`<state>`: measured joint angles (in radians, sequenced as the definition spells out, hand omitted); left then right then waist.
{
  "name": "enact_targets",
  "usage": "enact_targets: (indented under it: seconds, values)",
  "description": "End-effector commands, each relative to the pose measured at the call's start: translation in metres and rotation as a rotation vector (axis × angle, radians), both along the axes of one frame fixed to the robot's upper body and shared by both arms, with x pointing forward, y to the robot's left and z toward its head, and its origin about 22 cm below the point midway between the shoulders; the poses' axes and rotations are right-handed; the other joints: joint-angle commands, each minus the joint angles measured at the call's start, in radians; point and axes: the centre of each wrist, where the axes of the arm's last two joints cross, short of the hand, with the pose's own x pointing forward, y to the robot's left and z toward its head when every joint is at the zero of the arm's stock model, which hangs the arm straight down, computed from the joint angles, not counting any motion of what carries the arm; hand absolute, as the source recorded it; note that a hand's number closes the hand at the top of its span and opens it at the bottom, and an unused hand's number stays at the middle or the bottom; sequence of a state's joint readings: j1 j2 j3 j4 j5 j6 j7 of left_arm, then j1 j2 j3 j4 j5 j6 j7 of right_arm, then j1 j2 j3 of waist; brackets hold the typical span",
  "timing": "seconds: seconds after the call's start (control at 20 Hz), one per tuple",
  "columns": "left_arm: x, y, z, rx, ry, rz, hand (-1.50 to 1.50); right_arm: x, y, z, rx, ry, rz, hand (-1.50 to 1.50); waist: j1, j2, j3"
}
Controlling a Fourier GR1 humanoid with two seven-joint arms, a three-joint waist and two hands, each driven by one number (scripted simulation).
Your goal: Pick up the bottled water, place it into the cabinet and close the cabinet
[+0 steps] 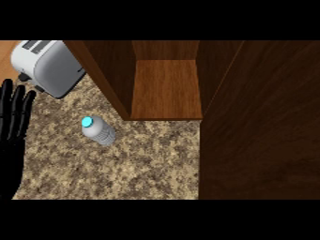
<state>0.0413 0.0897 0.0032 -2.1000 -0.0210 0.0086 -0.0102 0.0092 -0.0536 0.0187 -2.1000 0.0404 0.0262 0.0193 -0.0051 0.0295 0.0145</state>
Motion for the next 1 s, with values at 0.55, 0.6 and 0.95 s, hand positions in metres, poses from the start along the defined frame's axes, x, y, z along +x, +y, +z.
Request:
enact_targets:
  seconds: [0.55,0.6,0.95]
  values:
    - [-0.018,-0.072,-0.001,-0.344,0.129,0.342,-1.5,-0.084,-0.012,0.01,0.061,0.178,0.204,-1.5,-0.019,-0.036,-0.014]
    - [-0.026,-0.078,0.003,-0.366,0.137,0.332,-1.5,-0.083,-0.017,0.0,0.06,0.201,0.181,-1.5,-0.009,-0.034,-0.014]
    - [-0.053,-0.099,0.014,-0.344,0.126,0.349,-1.5,-0.118,-0.032,0.02,0.059,0.196,0.19,-1.5,-0.004,-0.033,-0.014]
